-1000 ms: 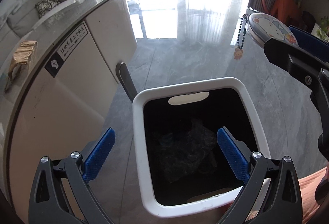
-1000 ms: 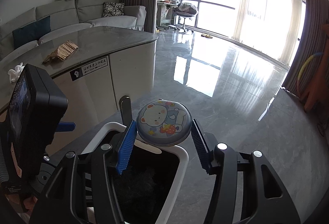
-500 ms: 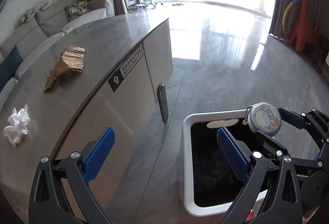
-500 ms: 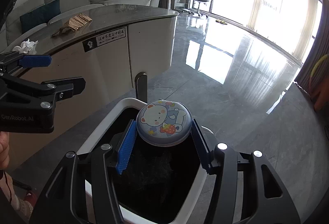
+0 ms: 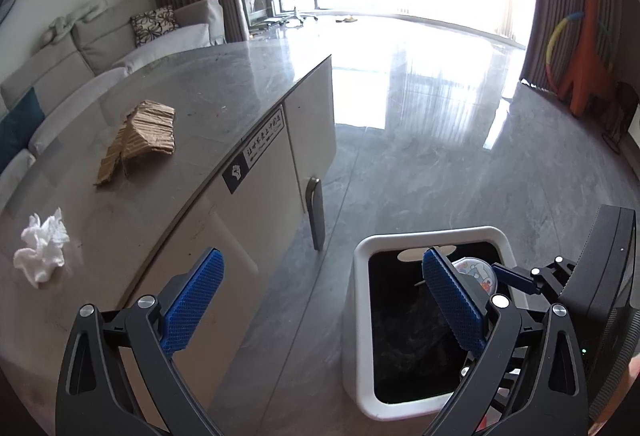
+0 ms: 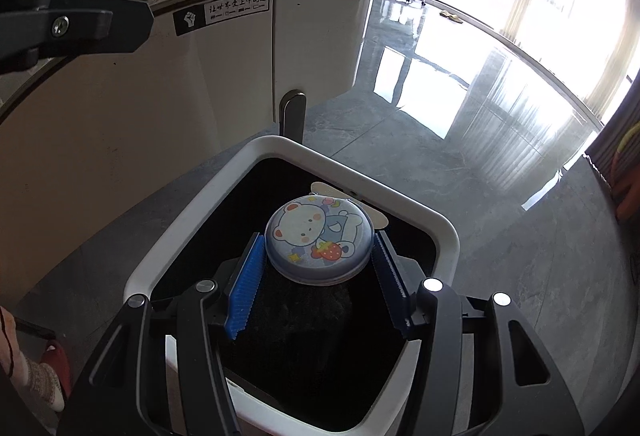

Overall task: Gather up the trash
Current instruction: 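Move both open tools back over the island toward the tissue and cardboard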

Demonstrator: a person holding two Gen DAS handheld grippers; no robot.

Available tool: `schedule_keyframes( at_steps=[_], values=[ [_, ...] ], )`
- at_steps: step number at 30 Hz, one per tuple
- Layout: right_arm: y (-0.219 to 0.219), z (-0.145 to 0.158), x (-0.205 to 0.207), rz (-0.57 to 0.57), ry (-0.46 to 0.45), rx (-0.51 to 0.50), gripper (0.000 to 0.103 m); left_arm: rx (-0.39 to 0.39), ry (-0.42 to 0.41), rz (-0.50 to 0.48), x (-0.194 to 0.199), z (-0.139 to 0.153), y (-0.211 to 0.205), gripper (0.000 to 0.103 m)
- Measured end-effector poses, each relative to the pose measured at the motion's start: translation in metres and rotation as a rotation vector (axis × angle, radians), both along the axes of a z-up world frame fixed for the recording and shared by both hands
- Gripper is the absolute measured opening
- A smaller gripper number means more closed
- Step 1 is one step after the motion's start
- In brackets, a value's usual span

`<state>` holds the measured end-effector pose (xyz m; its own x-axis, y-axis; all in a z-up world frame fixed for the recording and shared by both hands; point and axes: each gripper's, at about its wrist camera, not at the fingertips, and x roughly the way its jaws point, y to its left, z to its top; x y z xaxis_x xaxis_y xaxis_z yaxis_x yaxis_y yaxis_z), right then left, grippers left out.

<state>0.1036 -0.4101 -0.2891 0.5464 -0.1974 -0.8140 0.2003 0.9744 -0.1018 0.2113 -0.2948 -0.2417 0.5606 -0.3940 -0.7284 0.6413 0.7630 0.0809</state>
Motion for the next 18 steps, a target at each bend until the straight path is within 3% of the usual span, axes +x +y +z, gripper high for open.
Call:
schedule_keyframes(
  at_steps=[1, 2, 7, 18],
  values=[
    [-0.001, -0.003, 0.002, 0.004, 0.02, 0.01, 0.072, -0.001, 0.001, 0.002, 0.001, 0.0, 0.001, 0.099],
    [-0.001, -0.005, 0.002, 0.0, 0.029, 0.005, 0.099, 0.0, 0.003, 0.003, 0.001, 0.0, 0.001, 0.099],
    [0.008, -0.005, 0.004, 0.01, 0.012, -0.064, 0.098, -0.001, -0.006, 0.01, -0.001, 0.0, 0.006, 0.099],
    [0.016, 0.069, 0.016, -0.036, -0.281, -0.089, 0.098, -0.035, -0.069, 0.123, 0.01, 0.018, 0.042, 0.099]
  ],
)
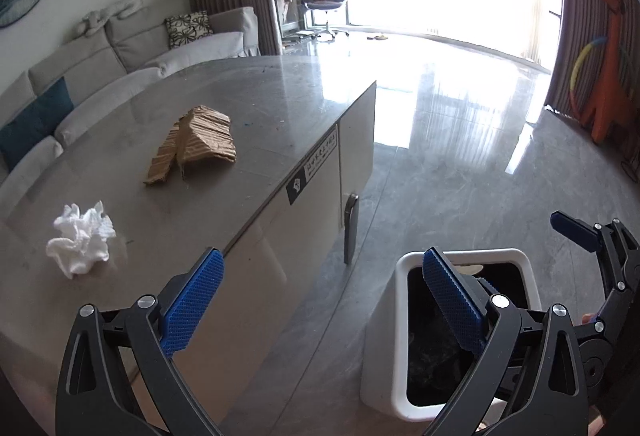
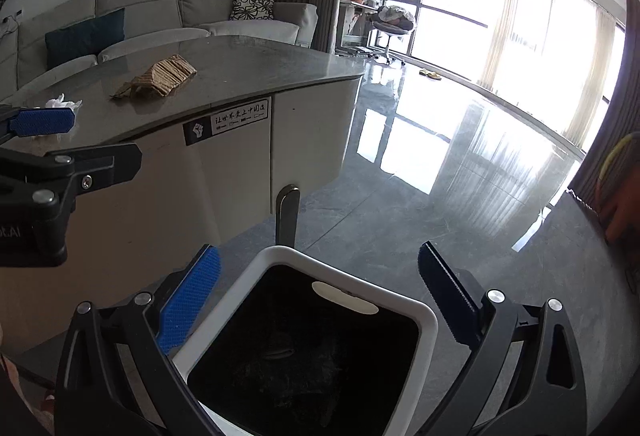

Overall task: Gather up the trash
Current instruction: 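Move both open tools back over the island toward the tissue and cardboard, then grasp the crumpled white tissue with the left gripper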

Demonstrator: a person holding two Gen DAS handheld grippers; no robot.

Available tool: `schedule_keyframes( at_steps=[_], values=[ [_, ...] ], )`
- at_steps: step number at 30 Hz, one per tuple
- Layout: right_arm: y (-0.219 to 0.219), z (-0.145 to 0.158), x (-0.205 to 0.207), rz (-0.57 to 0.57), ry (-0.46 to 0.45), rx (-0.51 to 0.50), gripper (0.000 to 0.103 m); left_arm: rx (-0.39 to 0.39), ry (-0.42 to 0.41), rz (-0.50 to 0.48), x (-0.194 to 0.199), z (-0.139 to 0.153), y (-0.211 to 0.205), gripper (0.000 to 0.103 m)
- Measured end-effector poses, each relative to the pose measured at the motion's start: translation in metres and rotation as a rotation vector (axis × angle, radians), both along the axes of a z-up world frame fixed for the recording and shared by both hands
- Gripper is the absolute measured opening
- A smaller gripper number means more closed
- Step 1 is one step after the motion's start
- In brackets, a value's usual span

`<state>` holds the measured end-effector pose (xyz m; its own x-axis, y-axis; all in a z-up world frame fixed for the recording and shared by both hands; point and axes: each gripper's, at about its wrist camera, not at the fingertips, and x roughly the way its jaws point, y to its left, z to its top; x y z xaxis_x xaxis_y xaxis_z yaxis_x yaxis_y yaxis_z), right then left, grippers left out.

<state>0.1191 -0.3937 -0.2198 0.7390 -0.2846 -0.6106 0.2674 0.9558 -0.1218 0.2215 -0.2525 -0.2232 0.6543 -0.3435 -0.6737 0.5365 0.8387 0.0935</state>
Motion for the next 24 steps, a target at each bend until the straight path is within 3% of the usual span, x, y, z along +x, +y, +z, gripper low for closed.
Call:
schedule_keyframes(
  at_steps=[11, 19, 24],
  values=[
    [0.051, 0.061, 0.039, 0.107, -0.177, 0.009, 0.098, -0.052, -0.033, 0.265, 0.06, 0.028, 0.097, 0.099],
    [0.104, 0.073, 0.086, 0.239, -0.209, 0.009, 0.098, -0.101, -0.032, 0.42, 0.098, 0.037, 0.163, 0.099],
    [0.128, 0.075, 0.121, 0.305, -0.22, -0.024, 0.098, -0.07, -0.074, 0.487, 0.115, 0.041, 0.185, 0.099]
  ],
)
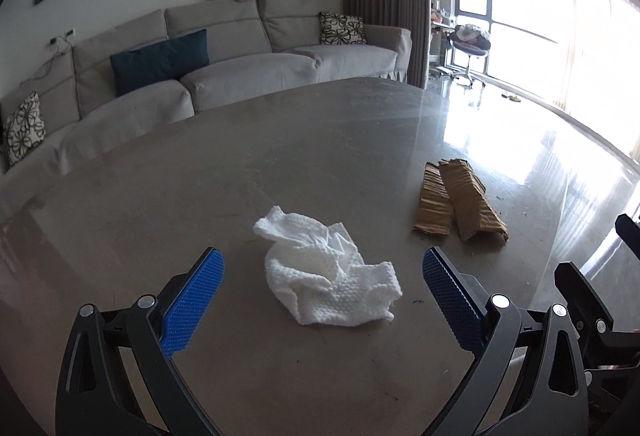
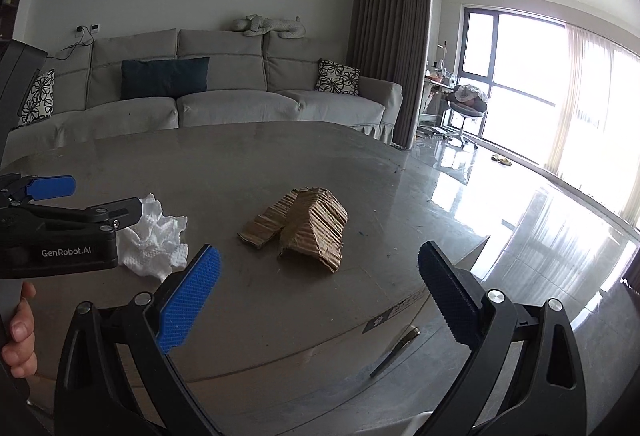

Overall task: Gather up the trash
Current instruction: 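Grasp the crumpled white tissue with the left gripper, then grasp the folded brown cardboard with the right gripper while the left holds the tissue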

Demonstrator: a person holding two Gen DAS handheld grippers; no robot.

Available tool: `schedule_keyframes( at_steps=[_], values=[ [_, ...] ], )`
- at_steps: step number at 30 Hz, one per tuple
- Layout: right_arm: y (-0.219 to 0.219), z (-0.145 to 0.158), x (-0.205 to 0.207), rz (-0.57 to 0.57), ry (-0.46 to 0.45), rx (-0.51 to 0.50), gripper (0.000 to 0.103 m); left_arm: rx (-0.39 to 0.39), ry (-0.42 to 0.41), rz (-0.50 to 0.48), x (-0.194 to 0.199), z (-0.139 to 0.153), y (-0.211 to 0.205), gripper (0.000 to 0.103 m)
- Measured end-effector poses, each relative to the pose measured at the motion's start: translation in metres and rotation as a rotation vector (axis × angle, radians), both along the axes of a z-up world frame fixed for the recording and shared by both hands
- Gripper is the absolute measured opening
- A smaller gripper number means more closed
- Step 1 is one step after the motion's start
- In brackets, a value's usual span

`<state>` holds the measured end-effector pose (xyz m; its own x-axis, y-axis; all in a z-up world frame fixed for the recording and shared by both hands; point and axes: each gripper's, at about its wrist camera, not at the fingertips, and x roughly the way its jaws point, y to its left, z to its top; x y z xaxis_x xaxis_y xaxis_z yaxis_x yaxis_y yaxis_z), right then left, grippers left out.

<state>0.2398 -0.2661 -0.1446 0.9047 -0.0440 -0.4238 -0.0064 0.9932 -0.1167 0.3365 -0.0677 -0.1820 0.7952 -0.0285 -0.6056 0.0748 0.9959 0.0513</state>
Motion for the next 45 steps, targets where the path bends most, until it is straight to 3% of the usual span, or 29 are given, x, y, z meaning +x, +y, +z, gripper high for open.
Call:
schedule_keyframes(
  at_steps=[14, 18, 20, 24, 27, 30, 31, 32, 33, 35, 39, 45],
  values=[
    [0.015, -0.023, 0.055, 0.009, 0.065, 0.038, 0.098, 0.084, 0.115, 0.012, 0.044, -0.04, -0.006, 0.099],
    [0.015, -0.026, 0.057, 0.007, 0.073, 0.037, 0.098, 0.1, 0.21, 0.034, 0.057, -0.052, -0.004, 0.099],
    [0.015, -0.026, 0.058, 0.004, 0.075, 0.042, 0.098, 0.088, 0.287, 0.036, 0.065, -0.061, 0.0, 0.099],
    [0.018, -0.024, 0.055, 0.009, 0.068, 0.043, 0.098, 0.015, 0.318, 0.052, 0.066, -0.06, 0.015, 0.1],
    [0.02, -0.021, 0.053, 0.014, 0.06, 0.033, 0.098, 0.014, 0.318, 0.047, 0.062, -0.059, 0.018, 0.098],
    [0.02, -0.02, 0.05, 0.014, 0.058, 0.029, 0.098, 0.021, 0.29, -0.004, 0.054, -0.055, 0.007, 0.076],
    [0.019, -0.02, 0.05, 0.012, 0.057, 0.028, 0.098, 0.033, 0.275, -0.028, 0.049, -0.053, 0.001, 0.06],
    [0.019, -0.019, 0.051, 0.012, 0.059, 0.029, 0.098, 0.062, 0.258, -0.037, 0.043, -0.052, -0.006, 0.028],
    [0.018, -0.018, 0.05, 0.012, 0.06, 0.028, 0.098, 0.093, 0.249, -0.038, 0.039, -0.052, -0.011, 0.015],
    [0.017, -0.017, 0.049, 0.009, 0.056, 0.027, 0.098, 0.1, 0.235, -0.035, 0.033, -0.052, -0.015, 0.015],
    [0.016, -0.015, 0.049, 0.007, 0.052, 0.028, 0.098, 0.029, 0.259, -0.033, 0.034, -0.047, -0.008, 0.015],
    [0.013, -0.017, 0.055, -0.003, 0.054, 0.035, 0.098, -0.012, 0.179, -0.016, 0.031, -0.024, -0.001, 0.015]
  ],
)
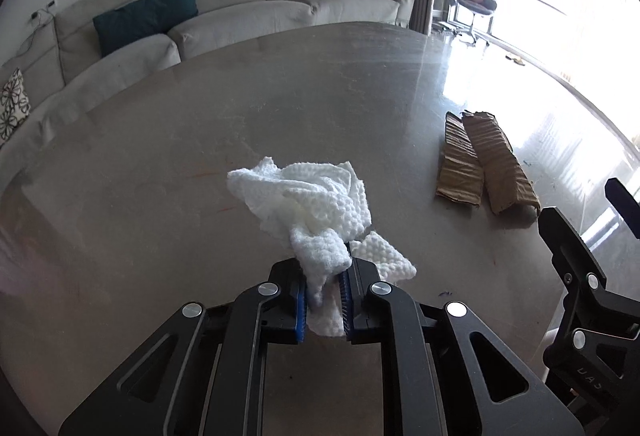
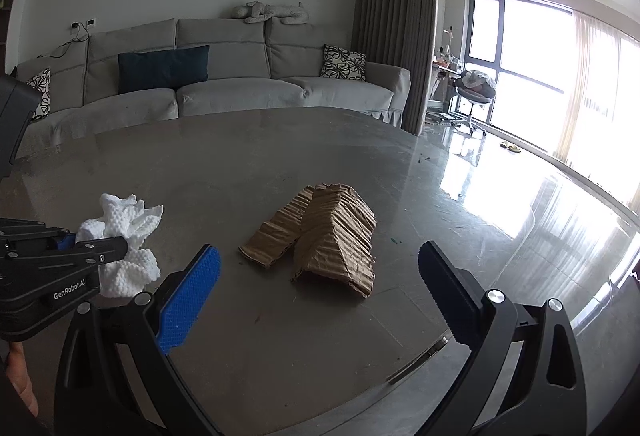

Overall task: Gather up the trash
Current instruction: 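Grasp the folded brown cardboard with the right gripper while the left holds the tissue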

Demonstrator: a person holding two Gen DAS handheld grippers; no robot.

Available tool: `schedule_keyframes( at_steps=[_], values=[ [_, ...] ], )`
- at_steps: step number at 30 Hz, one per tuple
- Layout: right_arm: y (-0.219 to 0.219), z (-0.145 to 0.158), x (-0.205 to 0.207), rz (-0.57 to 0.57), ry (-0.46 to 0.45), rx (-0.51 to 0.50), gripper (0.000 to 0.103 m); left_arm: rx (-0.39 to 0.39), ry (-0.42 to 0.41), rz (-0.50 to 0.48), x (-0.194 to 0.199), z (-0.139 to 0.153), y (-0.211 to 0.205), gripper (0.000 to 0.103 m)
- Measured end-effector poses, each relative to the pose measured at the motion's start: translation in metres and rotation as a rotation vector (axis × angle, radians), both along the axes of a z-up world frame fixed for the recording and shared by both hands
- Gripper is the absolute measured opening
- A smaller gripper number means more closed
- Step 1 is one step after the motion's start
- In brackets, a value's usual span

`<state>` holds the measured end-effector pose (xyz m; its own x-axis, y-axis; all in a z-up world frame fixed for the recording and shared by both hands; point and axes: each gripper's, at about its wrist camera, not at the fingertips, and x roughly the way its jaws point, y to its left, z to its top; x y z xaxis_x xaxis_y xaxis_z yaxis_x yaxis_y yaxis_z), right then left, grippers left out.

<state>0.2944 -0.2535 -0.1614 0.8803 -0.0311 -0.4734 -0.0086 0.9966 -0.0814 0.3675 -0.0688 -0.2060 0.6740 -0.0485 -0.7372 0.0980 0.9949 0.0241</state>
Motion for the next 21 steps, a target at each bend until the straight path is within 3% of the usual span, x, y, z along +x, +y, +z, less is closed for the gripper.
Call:
schedule_keyframes(
  at_steps=[5, 15, 19, 21],
  values=[
    [-0.005, -0.003, 0.015, -0.029, 0.009, 0.028, 0.098, 0.071, -0.181, 0.012, -0.022, 0.029, -0.01, 0.015],
    [-0.013, -0.021, 0.071, -0.115, 0.158, 0.108, 0.098, 0.078, -0.161, -0.008, -0.017, 0.021, -0.016, 0.015],
    [-0.014, -0.04, 0.09, -0.14, 0.303, 0.092, 0.098, 0.095, -0.176, -0.01, -0.02, 0.021, -0.014, 0.015],
    [-0.019, -0.042, 0.092, -0.136, 0.332, 0.129, 0.097, 0.096, -0.178, -0.009, -0.02, 0.02, -0.014, 0.015]
  ],
)
